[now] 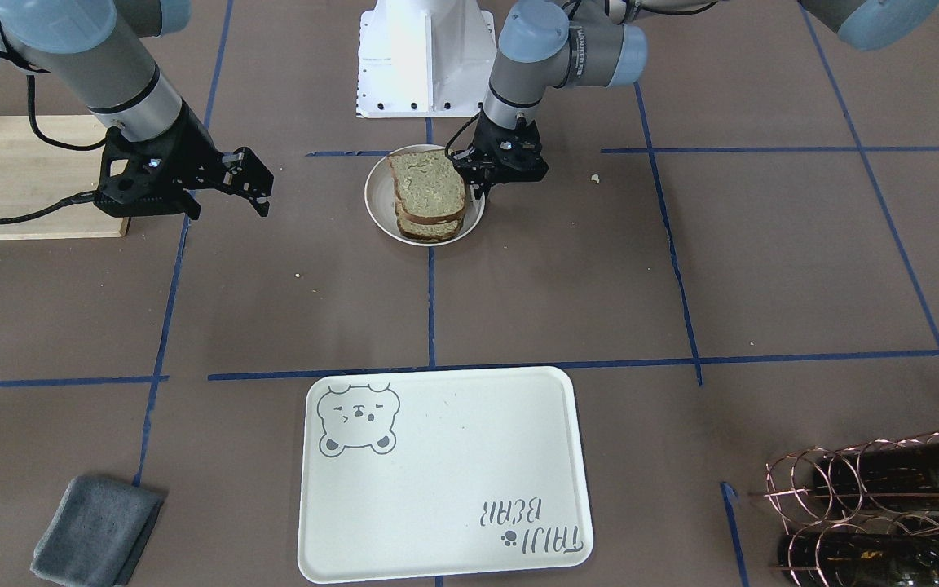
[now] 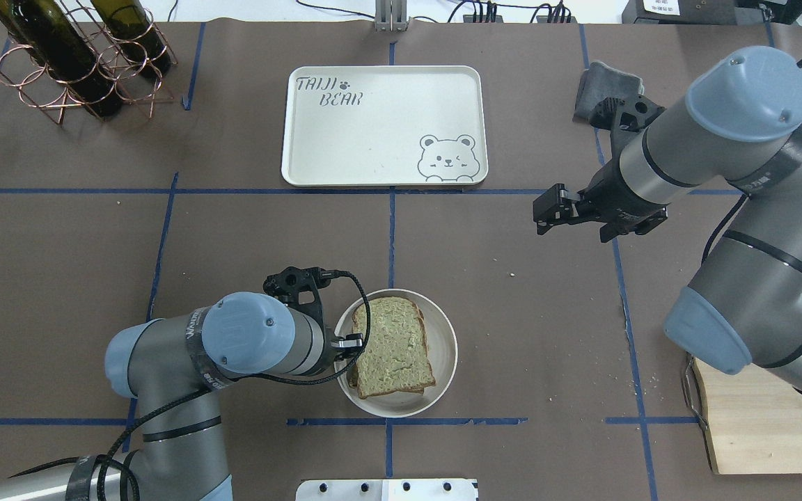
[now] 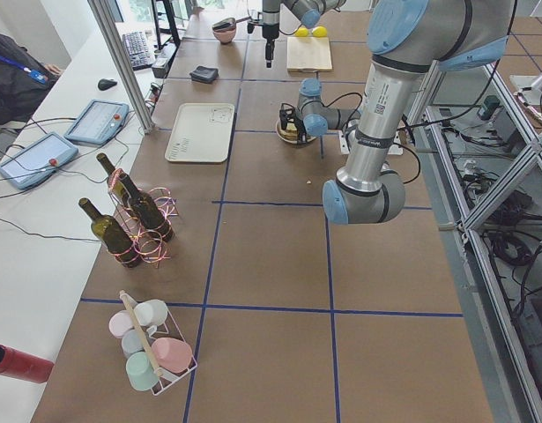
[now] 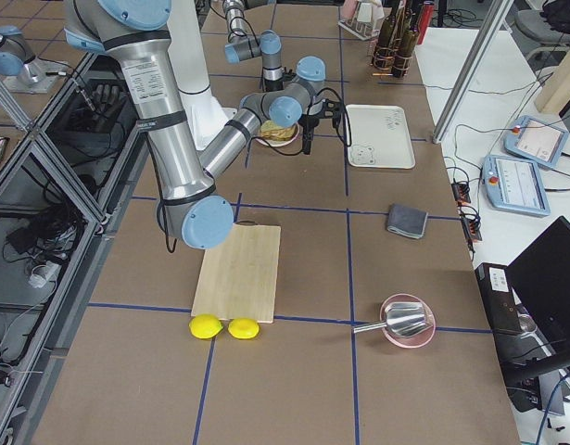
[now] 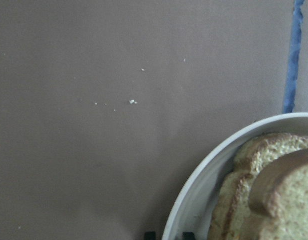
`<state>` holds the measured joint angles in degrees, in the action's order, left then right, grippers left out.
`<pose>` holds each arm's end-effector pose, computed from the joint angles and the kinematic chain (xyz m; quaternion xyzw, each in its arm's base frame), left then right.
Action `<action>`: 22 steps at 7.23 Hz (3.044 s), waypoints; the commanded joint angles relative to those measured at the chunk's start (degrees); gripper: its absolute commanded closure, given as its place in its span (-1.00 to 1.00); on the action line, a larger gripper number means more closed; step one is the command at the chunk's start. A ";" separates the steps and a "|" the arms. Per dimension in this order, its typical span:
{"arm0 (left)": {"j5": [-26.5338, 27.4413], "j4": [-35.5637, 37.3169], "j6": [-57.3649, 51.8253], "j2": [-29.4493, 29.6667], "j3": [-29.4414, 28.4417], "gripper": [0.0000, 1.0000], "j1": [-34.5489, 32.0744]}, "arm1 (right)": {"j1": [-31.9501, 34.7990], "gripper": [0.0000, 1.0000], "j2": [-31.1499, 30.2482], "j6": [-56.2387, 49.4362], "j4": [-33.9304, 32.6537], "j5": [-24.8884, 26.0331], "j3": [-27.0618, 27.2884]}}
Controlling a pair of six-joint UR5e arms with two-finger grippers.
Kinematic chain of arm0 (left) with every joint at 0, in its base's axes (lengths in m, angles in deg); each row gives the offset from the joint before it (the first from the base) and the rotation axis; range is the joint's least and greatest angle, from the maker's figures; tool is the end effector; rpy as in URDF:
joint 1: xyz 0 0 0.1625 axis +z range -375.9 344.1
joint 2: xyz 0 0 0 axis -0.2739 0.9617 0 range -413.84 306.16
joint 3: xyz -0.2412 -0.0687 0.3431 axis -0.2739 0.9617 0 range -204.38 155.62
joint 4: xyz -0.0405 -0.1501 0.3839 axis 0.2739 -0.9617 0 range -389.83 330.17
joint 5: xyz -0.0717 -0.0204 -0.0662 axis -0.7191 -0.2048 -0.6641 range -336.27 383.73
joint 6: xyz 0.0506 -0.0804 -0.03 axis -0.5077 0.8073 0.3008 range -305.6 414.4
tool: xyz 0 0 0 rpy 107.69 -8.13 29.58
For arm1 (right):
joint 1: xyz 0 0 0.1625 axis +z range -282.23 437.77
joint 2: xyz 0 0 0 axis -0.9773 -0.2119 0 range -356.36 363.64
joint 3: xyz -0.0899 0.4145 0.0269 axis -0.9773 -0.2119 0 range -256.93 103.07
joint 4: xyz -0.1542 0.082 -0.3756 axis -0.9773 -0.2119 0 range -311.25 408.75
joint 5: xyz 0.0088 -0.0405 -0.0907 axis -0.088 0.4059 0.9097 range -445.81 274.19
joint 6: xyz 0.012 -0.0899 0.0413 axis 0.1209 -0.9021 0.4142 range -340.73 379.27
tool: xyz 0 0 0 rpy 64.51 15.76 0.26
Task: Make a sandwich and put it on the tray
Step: 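Grasp the white plate rim with the left gripper, then carry the plate onto the tray with the left gripper while the right arm withdraws, then set the plate down on the tray and open the left gripper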
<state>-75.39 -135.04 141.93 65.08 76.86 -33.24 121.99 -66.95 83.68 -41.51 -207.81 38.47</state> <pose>0.5786 -0.3037 0.2555 0.0104 0.4683 -0.0777 0.8801 -0.3379 -0.4412 0.2772 -0.0007 -0.4447 0.0409 0.8947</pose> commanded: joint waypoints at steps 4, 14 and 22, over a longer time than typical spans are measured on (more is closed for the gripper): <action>-12.02 -3.76 0.18 -0.35 3.52 1.00 -6.19 | 3.31 -1.00 -0.95 -2.43 -1.67 -0.44 0.61; -16.90 -17.65 27.94 13.85 -19.11 1.00 -23.42 | 20.55 -1.00 -16.07 -42.08 -7.65 -1.14 1.23; -6.71 -29.87 31.47 22.76 -44.20 1.00 -23.44 | 24.24 -1.00 -17.30 -45.52 -7.30 -6.15 -0.26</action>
<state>-82.52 -164.61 173.25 87.59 33.15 -57.05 146.18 -84.30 38.17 -48.78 -214.02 38.26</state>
